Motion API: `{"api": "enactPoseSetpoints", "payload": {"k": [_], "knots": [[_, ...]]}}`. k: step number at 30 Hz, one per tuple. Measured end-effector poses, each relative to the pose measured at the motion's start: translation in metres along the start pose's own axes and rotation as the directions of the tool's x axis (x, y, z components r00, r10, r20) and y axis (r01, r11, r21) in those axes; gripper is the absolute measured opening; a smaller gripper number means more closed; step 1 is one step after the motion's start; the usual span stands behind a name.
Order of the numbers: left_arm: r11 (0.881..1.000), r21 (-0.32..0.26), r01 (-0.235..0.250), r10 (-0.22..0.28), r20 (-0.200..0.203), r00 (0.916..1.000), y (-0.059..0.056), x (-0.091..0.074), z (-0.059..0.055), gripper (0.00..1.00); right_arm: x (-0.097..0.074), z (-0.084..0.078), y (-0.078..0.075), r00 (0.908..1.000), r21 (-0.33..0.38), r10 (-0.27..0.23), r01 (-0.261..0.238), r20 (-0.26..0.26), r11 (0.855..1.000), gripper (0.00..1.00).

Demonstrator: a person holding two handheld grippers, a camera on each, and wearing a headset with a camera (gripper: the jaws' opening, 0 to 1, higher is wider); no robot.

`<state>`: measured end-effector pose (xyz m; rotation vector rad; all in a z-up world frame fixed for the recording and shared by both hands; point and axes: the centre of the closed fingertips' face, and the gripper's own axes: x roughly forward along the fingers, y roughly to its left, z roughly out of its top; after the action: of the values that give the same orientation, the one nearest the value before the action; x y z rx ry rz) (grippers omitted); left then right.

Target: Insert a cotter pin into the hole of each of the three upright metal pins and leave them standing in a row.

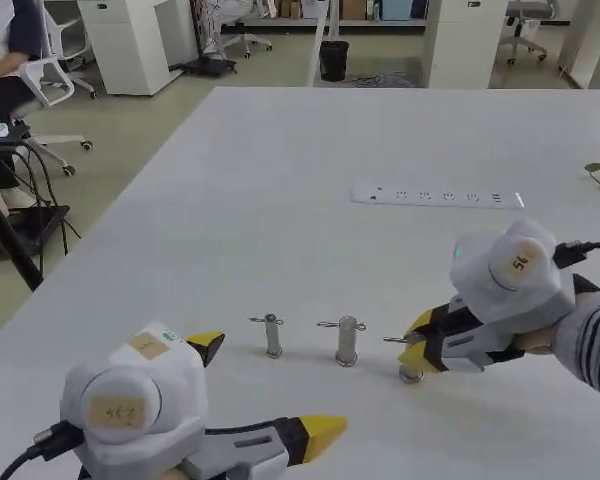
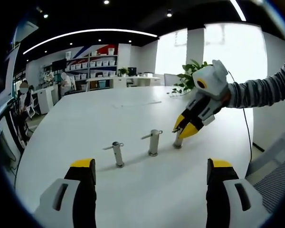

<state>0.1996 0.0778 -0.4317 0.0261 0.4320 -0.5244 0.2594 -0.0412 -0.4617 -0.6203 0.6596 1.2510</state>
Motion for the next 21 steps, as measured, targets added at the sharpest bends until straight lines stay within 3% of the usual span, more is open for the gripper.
{"api": "enactPoseSetpoints", "payload": {"k": [8, 21], "knots": [[1.0, -0.01, -0.012, 0.012, 0.012, 0.9999, 0.01, 0.003, 0.002, 0.99, 0.0, -0.001, -0.008, 1.0, 0.01, -0.001, 0.001, -0.005, 1.0, 0.09], [1.0, -0.029, -0.009, 0.009, 0.02, 0.9998, 0.012, 0.004, -0.001, 0.99, -0.003, -0.002, -0.009, 0.999, -0.013, 0.044, -0.044, -0.009, 0.999, 0.09]]}}
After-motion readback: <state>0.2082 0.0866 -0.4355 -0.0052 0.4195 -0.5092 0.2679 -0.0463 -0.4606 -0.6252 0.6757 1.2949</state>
